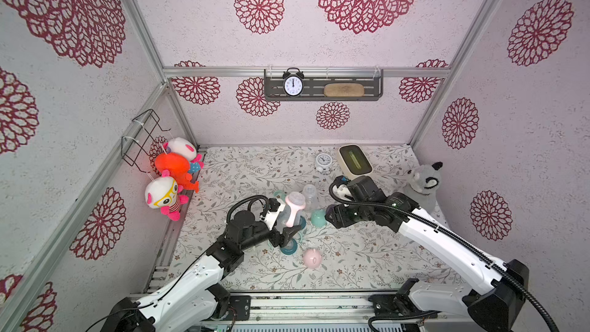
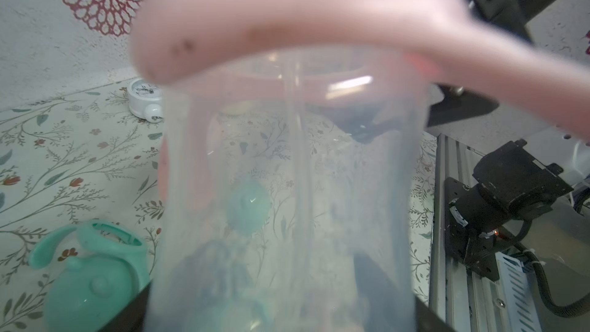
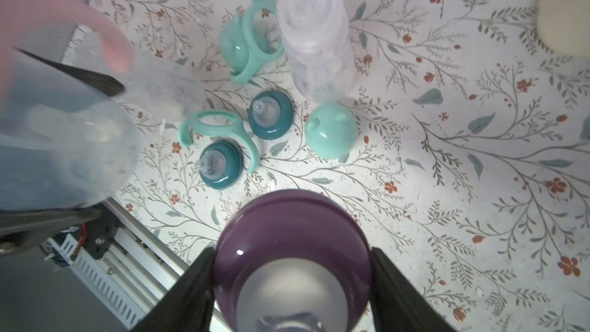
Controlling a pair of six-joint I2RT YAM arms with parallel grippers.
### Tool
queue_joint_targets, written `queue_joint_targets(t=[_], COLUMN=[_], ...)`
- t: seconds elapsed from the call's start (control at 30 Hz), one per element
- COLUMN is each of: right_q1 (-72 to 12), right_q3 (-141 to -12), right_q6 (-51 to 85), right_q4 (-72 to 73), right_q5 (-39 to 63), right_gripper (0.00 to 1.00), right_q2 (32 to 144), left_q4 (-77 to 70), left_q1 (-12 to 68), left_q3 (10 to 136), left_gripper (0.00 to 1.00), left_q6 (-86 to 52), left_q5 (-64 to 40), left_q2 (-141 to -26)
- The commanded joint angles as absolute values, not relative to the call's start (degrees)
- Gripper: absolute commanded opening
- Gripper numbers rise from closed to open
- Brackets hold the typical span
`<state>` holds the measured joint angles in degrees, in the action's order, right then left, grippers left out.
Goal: Assemble the baby bottles
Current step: Pick up the nipple from the center of the board, then close the nipple on the baby bottle.
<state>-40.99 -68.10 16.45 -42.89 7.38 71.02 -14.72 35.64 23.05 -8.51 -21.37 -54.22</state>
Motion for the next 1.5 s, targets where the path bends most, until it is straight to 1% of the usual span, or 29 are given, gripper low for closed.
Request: queue_joint_targets(t=[0.0, 0.33, 0.7, 1.03, 1.27, 1.47], right_q1=[-39.61, -38.93, -38.94, -38.91, -39.0, -39.36], right_q3=[-73.28, -83.91, -87.65, -90.35, -90.29, -88.94], right_q6=[12.87, 9.7, 8.55, 7.25, 7.34, 7.73], right_q4=[-45.03, -49.05, -52.38, -57.2, -59.7, -61.25], right_q5=[12.68, 21.83, 30.87, 32.88, 32.21, 33.62], right_gripper=[0.5, 0.5, 0.49, 0.49, 0.49, 0.49], right_q2=[71.22, 74.06, 78.0, 80.92, 82.17, 82.21], left_q4=[-17.48, -19.93, -19.65, -17.49, -19.36, -21.4], left_q1=[36.93, 40.99, 45.72, 49.56, 50.87, 51.84], left_q3=[25.42, 26.68, 27.95, 28.76, 26.96, 25.34], left_gripper=[0.0, 0.0, 0.0, 0.0, 0.0, 0.0], left_q6=[-6.28, -4.71, -1.03, 3.71, 5.49, 6.93], left_q5=[-20.2, -17.86, -13.4, -6.54, -2.87, 0.72], left_q2=[-55.91, -60.04, -60.58, -61.11, -60.62, -60.38])
